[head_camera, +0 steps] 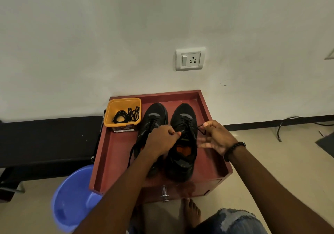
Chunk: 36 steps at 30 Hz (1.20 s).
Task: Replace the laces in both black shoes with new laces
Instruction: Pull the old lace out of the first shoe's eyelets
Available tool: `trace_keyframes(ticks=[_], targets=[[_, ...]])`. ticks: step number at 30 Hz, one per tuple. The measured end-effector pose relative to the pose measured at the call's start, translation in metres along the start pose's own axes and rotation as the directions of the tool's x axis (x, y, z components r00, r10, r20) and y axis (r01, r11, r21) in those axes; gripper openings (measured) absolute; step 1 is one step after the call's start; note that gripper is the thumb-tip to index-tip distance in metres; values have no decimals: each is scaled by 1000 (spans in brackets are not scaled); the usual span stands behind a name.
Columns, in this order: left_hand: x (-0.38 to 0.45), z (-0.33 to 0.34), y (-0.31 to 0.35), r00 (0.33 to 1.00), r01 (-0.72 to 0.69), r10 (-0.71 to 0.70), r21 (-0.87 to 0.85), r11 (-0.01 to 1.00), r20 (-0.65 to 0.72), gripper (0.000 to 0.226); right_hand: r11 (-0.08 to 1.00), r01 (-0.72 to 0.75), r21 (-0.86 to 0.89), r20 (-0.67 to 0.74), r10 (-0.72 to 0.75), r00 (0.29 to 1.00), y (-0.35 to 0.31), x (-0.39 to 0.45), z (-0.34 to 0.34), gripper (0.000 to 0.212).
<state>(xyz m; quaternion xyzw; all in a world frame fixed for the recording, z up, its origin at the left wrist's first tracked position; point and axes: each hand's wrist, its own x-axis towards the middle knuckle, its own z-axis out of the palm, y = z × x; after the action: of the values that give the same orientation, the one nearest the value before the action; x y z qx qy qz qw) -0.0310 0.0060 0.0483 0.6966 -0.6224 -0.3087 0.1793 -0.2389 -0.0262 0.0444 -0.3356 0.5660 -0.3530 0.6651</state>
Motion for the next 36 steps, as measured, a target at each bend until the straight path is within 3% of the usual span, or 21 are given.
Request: trace_keyframes(ticks=[2,4,8,11,14,15,18,19,20,22,24,28,33,34,35,36], targets=[[-1,-1,-10,999,-5,4,32,999,33,30,995,-27,101,-4,28,1000,0,0,-3,11],[-5,-3,-15,998,-36,37,-12,999,51,28,996,-32,79,-22,34,999,1,1,-6,9],[-11,-13,-7,995,-76,54,-304,950,-81,28,975,45,-218,-75,-63,995,5,6,-2,11],[-12,-23,5,986,-135,124,-92,986,-115,28,885,134,-446,-118,-206,971,6,15,0,11],[-11,-42,25,960,-253,231,-135,958,-159,30,690,200,-696,-143,-406,902,1,18,-1,18],[-10,-48,31,951,-284,250,-195,939,-183,31,699,212,-683,-170,-434,885,1,18,-1,20],[-4,-54,36,959,-267,203,-386,883,-200,35,910,208,-358,-263,-312,913,3,18,4,20],[-3,-50,34,969,-237,182,-409,881,-169,36,924,202,-325,-271,-296,916,5,18,4,19],[-2,-44,32,977,-206,171,-392,897,-124,35,895,198,-399,-258,-317,913,9,19,2,15],[2,-27,24,988,-155,152,-271,950,-33,32,731,223,-646,-133,-395,909,13,17,-2,6],[7,-8,18,991,-116,125,-153,981,49,27,530,295,-795,42,-437,899,14,17,-3,24],[15,23,19,979,-183,185,-29,983,81,7,270,314,-910,163,-463,871,7,19,-2,27],[23,28,25,975,-223,222,77,972,17,22,-230,251,-940,337,-539,772,-6,14,-4,24],[23,28,26,975,-223,221,84,971,26,23,-275,249,-929,365,-554,749,-7,14,-5,24],[23,26,25,974,-224,221,103,969,40,24,-244,251,-937,349,-595,724,-7,16,-6,21],[22,25,25,974,-227,223,124,966,49,25,-115,259,-959,267,-673,690,-7,19,-9,18]])
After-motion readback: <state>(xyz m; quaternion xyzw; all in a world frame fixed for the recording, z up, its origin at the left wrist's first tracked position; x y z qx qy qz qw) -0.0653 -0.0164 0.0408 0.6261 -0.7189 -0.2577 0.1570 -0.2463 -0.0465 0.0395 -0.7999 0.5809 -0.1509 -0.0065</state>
